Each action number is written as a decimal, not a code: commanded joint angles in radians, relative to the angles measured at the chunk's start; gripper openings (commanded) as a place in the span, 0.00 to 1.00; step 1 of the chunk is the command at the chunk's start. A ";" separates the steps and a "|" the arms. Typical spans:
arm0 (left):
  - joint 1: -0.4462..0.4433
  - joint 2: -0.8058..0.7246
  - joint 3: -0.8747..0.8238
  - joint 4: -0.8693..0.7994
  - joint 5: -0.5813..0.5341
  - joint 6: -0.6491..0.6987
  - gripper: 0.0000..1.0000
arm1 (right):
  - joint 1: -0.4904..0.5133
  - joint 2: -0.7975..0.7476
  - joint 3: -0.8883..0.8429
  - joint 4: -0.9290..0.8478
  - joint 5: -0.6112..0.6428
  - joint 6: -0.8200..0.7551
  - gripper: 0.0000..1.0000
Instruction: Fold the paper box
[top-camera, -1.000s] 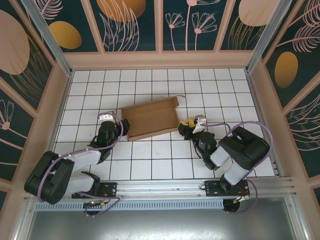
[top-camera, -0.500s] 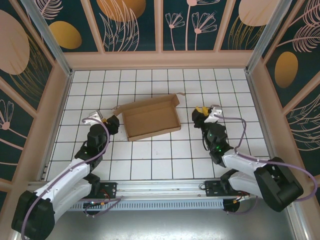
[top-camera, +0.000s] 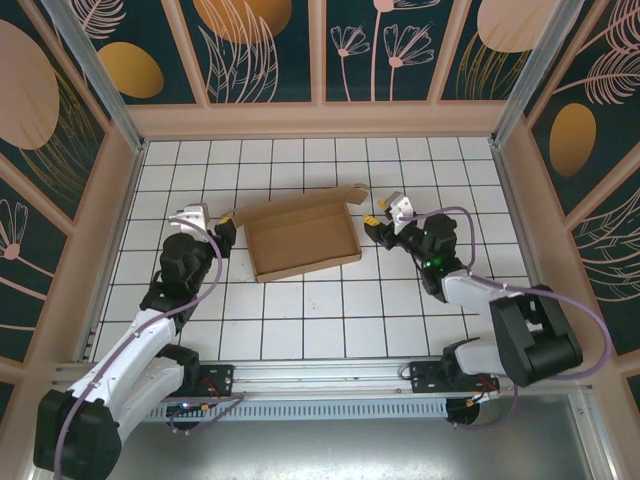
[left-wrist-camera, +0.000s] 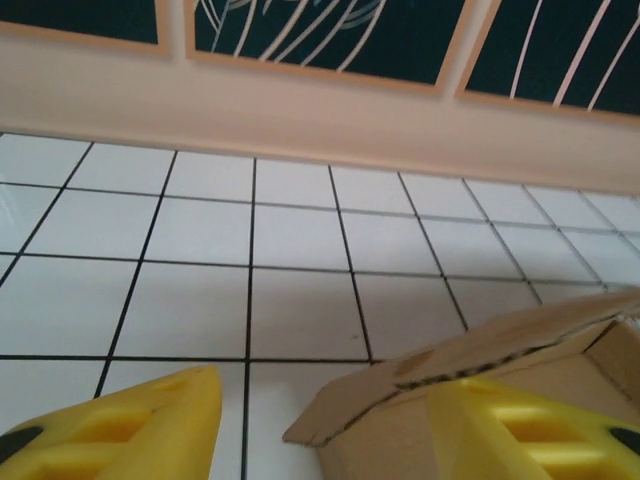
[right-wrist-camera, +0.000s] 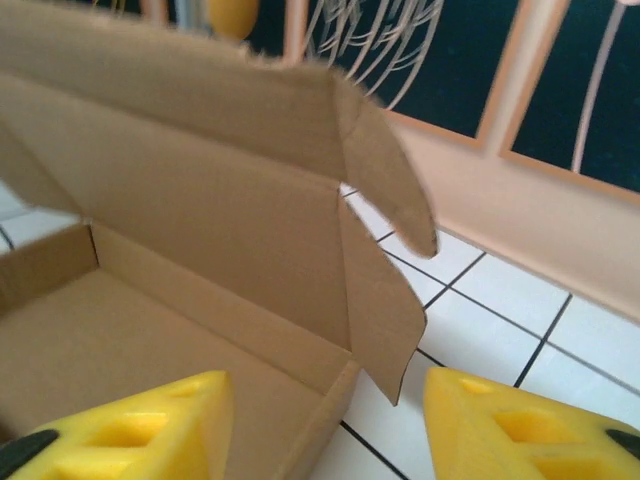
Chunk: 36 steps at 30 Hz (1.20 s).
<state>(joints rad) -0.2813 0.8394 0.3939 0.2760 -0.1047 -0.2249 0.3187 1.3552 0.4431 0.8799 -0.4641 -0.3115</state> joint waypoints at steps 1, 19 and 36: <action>0.021 -0.007 0.038 -0.045 0.057 0.123 0.60 | -0.046 0.073 0.092 0.071 -0.157 -0.143 0.56; 0.147 0.210 0.017 0.211 0.370 0.466 0.60 | -0.104 0.334 0.286 0.058 -0.331 -0.271 0.49; 0.146 0.387 0.149 0.175 0.354 0.538 0.14 | -0.104 0.350 0.334 0.015 -0.325 -0.215 0.09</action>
<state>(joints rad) -0.1410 1.2133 0.5079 0.4412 0.2298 0.2974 0.2111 1.6905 0.7444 0.9092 -0.7719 -0.5385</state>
